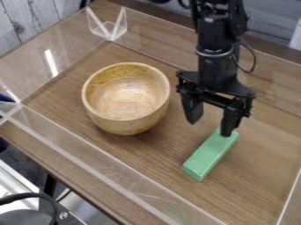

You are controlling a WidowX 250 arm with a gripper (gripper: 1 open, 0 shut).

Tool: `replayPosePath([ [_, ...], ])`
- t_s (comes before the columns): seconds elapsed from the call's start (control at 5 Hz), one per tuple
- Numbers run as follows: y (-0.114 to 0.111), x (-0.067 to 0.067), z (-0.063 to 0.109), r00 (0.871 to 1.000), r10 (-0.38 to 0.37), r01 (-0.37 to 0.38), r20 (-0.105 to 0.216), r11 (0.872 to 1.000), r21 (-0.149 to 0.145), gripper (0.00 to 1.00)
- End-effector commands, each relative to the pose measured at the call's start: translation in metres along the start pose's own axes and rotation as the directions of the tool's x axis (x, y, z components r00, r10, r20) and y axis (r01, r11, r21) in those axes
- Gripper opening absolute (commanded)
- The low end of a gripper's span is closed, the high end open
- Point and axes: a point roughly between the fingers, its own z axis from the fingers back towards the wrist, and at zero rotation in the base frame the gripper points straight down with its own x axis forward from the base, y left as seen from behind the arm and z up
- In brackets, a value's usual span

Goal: Put the green block in the brown bowl

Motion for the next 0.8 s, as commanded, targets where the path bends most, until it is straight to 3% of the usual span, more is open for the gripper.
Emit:
replayPosePath([
  [0.0,-0.003,0.009,0.001,0.999,-0.01,0.01,0.038,1.0,-0.001,1.0],
  [0.6,-0.002,0.01,-0.026,1.0,-0.01,0.01,0.007,1.0,0.016,1.0],
])
